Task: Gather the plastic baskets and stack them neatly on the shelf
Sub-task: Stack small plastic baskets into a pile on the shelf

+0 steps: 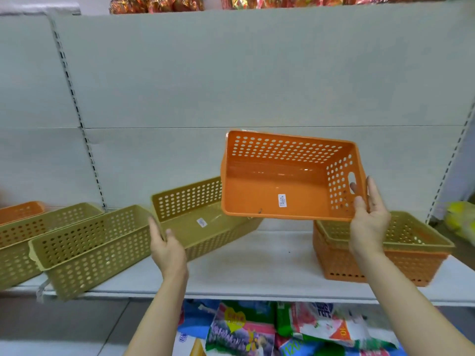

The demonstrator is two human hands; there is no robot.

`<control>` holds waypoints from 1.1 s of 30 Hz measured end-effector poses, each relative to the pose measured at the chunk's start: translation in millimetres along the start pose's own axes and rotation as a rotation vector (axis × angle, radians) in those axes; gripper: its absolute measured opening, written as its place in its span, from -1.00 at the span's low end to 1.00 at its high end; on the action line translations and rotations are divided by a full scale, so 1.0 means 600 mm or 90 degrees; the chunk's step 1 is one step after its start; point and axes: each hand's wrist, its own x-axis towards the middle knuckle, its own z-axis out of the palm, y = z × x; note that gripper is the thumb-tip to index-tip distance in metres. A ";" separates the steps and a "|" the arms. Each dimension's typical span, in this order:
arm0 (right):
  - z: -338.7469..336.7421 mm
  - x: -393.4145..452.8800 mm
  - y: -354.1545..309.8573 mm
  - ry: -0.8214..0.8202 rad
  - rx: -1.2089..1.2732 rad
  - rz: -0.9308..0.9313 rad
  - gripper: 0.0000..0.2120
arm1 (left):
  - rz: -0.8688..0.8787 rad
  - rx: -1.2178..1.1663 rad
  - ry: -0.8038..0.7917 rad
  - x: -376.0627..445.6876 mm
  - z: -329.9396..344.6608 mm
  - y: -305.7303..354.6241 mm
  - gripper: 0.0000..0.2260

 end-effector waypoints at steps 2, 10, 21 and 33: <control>-0.048 0.030 -0.016 0.012 -0.029 -0.008 -0.53 | 0.029 -0.004 0.010 -0.009 0.019 0.009 -0.48; -0.239 0.152 -0.002 0.103 -0.103 -0.013 -0.57 | 0.058 -0.191 0.063 0.023 0.077 -0.004 -0.46; -0.318 0.246 0.062 0.045 -0.224 0.151 -0.59 | 0.045 -0.253 -0.057 -0.097 0.183 0.128 -0.69; -0.303 0.266 0.055 -0.040 -0.388 0.172 -0.64 | -0.092 -0.213 -0.264 -0.267 0.391 0.159 -0.50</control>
